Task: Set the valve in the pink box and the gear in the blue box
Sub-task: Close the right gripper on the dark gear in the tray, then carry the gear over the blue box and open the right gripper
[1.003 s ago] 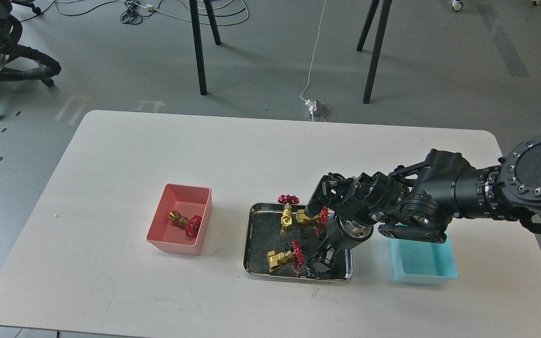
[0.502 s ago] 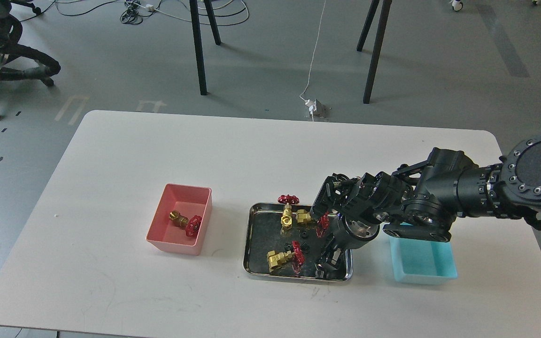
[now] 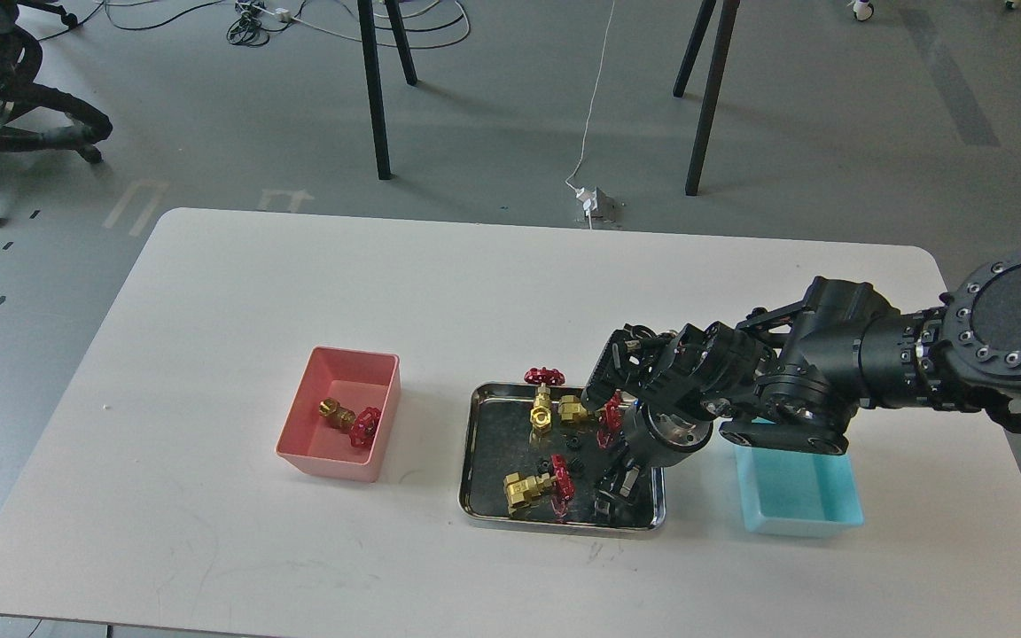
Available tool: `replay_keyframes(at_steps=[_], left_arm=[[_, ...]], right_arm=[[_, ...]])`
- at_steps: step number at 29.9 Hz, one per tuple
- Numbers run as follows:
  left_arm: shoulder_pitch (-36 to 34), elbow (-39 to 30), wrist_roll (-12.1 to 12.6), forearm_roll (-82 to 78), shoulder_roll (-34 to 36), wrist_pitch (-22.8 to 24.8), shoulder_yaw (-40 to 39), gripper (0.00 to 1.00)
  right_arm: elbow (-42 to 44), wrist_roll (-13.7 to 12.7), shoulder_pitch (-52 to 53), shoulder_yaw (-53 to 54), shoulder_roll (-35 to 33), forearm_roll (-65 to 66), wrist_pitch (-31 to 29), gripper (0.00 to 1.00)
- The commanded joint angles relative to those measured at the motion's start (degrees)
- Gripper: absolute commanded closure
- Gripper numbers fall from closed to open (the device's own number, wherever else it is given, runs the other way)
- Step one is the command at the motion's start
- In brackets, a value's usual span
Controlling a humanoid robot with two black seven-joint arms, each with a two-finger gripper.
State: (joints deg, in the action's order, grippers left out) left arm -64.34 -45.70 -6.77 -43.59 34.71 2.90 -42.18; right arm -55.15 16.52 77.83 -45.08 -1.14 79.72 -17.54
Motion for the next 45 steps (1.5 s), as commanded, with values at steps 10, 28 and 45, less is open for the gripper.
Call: replay_keyframes(at_steps=[10, 28, 45], left_arm=[[0.0, 0.1, -0.1, 0.0, 0.1, 0.0, 0.1, 0.03], [-0.1, 0.1, -0.1, 0.0, 0.1, 0.0, 0.0, 0.03], [-1.2, 0.0, 0.0, 0.0, 0.1, -0.1, 0.0, 0.03]], right_arm=[[-0.2, -0.1, 0.2, -0.1, 0.4, -0.1, -0.1, 0.84], [-24.6, 0.3, 14.7, 2.4, -27.0, -4.9, -2.8, 0.92], [-16.3, 0.2, 0.4, 5.6, -40.0, -3.3, -3.8, 0.75]])
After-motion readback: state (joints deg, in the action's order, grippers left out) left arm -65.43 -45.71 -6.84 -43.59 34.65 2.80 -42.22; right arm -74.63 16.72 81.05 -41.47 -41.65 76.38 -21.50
